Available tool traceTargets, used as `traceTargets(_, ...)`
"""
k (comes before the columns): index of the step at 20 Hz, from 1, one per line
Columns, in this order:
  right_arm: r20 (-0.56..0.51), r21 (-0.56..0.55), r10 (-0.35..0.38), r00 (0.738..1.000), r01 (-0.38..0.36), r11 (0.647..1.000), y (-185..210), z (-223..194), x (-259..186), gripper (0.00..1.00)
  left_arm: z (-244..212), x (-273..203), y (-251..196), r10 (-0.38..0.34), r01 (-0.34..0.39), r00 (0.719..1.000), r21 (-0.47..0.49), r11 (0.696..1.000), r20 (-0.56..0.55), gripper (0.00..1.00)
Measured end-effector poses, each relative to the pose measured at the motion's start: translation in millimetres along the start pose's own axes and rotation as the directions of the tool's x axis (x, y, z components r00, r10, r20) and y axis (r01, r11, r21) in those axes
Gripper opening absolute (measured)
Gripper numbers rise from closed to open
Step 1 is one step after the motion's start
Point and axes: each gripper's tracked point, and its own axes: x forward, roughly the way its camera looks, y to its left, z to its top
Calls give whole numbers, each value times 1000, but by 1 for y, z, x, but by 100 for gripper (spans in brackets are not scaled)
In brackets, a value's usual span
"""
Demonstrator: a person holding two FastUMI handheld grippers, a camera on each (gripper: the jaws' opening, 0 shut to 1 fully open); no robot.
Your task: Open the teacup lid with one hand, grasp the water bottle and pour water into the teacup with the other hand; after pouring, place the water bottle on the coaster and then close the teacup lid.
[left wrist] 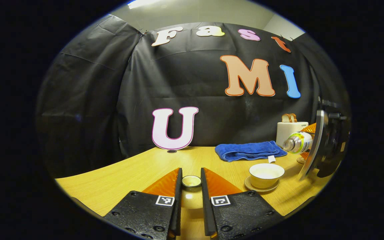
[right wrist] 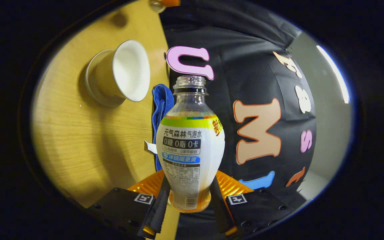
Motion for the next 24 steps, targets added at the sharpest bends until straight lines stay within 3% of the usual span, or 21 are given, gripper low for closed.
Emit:
traceTargets(2,-10,227,55,998,-52,973,-2,-5,-2,66,0,0,0,0,0,1000,0,1000,0,25)
traceTargets(3,-16,334,72,997,-63,941,-9,-10,-2,63,1,0,0,0,0,1000,0,1000,1,25)
traceTargets(6,-13,575,79,997,-57,816,-30,-16,8,68,1,0,0,0,0,1000,0,1000,0,25)
traceTargets(9,-4,778,89,996,-53,627,-45,-38,17,66,-1,0,0,0,0,1000,0,1000,0,25)
traceTargets(10,-17,860,105,994,-39,510,-45,-55,24,66,0,0,0,0,0,1000,0,1000,1,25)
traceTargets(11,-16,895,113,993,-36,446,-45,-64,27,66,0,0,0,0,0,1000,0,1000,0,25)
traceTargets(13,1,941,115,993,-39,335,-42,-77,39,67,0,0,0,0,0,1000,0,1000,0,25)
traceTargets(15,-14,966,131,991,-20,256,-33,-97,47,67,-1,0,0,0,0,1000,0,1000,0,25)
traceTargets(19,-56,987,153,987,32,158,-22,-130,51,66,0,0,0,0,0,1000,0,1000,1,25)
traceTargets(24,-52,980,166,985,19,196,-7,-143,52,66,0,0,0,0,0,1000,0,1000,1,25)
